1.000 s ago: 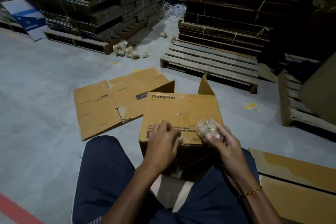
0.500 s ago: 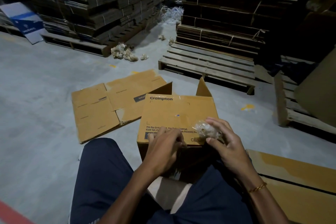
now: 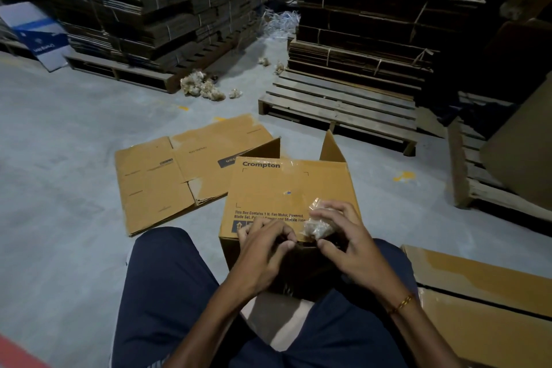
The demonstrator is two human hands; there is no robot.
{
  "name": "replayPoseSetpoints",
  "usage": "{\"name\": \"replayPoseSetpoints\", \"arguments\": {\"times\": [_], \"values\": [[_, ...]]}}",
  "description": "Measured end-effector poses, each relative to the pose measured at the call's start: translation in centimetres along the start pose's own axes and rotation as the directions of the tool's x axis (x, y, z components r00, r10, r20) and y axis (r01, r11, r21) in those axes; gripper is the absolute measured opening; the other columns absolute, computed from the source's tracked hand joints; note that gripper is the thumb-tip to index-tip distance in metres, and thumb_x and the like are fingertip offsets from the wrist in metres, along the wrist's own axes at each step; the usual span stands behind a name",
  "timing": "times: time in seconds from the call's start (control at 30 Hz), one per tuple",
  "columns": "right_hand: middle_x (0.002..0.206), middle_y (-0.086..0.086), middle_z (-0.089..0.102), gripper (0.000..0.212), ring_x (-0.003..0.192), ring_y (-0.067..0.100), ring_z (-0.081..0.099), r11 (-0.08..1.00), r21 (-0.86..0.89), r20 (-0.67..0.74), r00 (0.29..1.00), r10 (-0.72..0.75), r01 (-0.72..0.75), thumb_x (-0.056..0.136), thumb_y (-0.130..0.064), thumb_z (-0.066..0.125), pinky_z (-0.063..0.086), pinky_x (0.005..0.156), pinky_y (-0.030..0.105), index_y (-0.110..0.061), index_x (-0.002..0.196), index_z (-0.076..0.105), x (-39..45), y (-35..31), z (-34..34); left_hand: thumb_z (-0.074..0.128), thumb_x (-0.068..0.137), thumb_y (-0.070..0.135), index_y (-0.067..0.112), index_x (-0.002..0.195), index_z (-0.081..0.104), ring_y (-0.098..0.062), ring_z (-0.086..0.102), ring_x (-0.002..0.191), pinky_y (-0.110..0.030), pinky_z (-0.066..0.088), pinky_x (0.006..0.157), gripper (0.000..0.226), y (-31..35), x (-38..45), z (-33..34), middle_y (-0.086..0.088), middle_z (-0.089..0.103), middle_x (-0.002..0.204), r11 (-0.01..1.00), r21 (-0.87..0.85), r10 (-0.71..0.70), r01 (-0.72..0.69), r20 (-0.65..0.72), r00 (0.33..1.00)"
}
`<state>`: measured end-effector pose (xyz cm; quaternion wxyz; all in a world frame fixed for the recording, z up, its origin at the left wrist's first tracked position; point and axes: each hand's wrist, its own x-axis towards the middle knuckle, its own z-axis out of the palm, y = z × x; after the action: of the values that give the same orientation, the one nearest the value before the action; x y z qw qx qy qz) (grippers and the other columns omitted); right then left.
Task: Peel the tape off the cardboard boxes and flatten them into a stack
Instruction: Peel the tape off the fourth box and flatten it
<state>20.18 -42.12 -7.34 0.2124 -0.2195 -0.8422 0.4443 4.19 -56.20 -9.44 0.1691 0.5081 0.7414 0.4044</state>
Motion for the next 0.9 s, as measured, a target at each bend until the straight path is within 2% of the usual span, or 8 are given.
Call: {"name": "replayPoseSetpoints", "arguments": {"times": [0.13,0.23,0.4,0.5,0.57,0.7,0.8,0.9], "values": [[0.136,-0.014,0.045,0.041,0.137,0.003,0.041,1.0,0.018,-0.111,0.994,-0.016,0.018,0.09,-0.017,0.073,0.038,0.111,0.02,-0.034,0.126,0.064,-0.7,-0.1,1.1,0.065,0.094,0.029,0.034,0.104,0.056,0.003,0.037,0.109,-0.024,0.023,0.09,0.015,0.4,0.4,-0.3,0.024,0.055,0.102,0.997,0.077,0.014,-0.016,0.02,1.0],[0.137,-0.022,0.041,0.043,0.136,0.001,0.04,1.0,0.023,-0.206,0.978,0.015,-0.01,0.092,-0.012,0.071,0.043,0.107,0.029,-0.037,0.127,0.063,-1.3,0.1,2.6,0.068,0.092,0.027,0.032,0.103,0.055,-0.003,0.041,0.1,-0.03,0.023,0.085,0.017,1.0,0.6,0.1,0.022,0.059,0.094,0.992,0.121,-0.016,0.021,-0.047,0.999],[0.141,-0.018,0.039,0.045,0.138,0.007,0.04,0.998,0.063,-0.315,0.948,0.043,-0.024,0.095,-0.014,0.068,0.044,0.108,0.041,-0.041,0.13,0.06,-0.8,0.6,3.4,0.074,0.088,0.019,0.031,0.088,0.064,-0.008,0.05,0.099,-0.039,0.036,0.091,0.015,1.5,1.1,-0.2,0.033,0.058,0.095,1.0,-0.011,-0.029,0.028,-0.162,0.986],[0.141,-0.018,0.037,0.046,0.138,0.005,0.038,0.999,0.045,-0.311,0.95,0.024,-0.01,0.096,-0.014,0.066,0.043,0.106,0.037,-0.044,0.13,0.058,-0.2,0.3,3.3,0.076,0.084,0.011,0.03,0.09,0.063,-0.009,0.05,0.097,-0.048,0.047,0.084,0.023,1.3,0.8,-0.5,0.033,0.051,0.097,0.985,0.093,0.16,-0.145,-0.178,0.971],[0.141,-0.014,0.037,0.047,0.137,0.001,0.037,1.0,-0.018,-0.299,0.954,-0.029,0.024,0.096,-0.012,0.065,0.041,0.106,0.026,-0.042,0.131,0.056,0.2,0.0,3.3,0.077,0.082,0.006,0.027,0.1,0.063,-0.011,0.051,0.093,-0.045,0.051,0.074,0.03,1.0,0.2,-0.5,0.025,0.047,0.096,0.949,0.201,0.281,-0.242,-0.196,0.94],[0.14,-0.007,0.038,0.044,0.135,-0.003,0.035,0.994,-0.091,-0.267,0.96,-0.088,0.066,0.096,-0.011,0.064,0.03,0.104,0.004,-0.032,0.134,0.057,0.9,-0.2,3.3,0.08,0.079,0.001,0.019,0.128,0.061,-0.012,0.056,0.095,-0.031,0.048,0.074,0.055,0.2,-1.0,-0.2,0.005,0.067,0.105,0.931,0.3,0.291,-0.21,-0.256,0.922],[0.142,-0.007,0.036,0.042,0.138,0.002,0.034,0.993,-0.09,-0.244,0.965,-0.093,0.073,0.097,-0.013,0.064,0.029,0.11,0.01,-0.03,0.134,0.058,2.1,-0.1,3.5,0.076,0.084,0.001,0.015,0.125,0.066,-0.01,0.059,0.107,-0.034,0.053,0.084,0.045,0.2,-1.2,0.3,0.003,0.068,0.116,0.946,0.286,0.245,-0.155,-0.312,0.918],[0.144,-0.007,0.034,0.044,0.14,0.005,0.033,0.992,-0.078,-0.216,0.97,-0.11,0.095,0.095,-0.021,0.068,0.034,0.114,0.021,-0.031,0.136,0.056,3.6,-0.2,3.1,0.076,0.083,0.0,0.013,0.124,0.069,-0.01,0.06,0.106,-0.037,0.055,0.082,0.044,0.1,-0.8,0.0,0.001,0.069,0.117,0.951,0.273,0.237,-0.143,-0.351,0.906]]}}
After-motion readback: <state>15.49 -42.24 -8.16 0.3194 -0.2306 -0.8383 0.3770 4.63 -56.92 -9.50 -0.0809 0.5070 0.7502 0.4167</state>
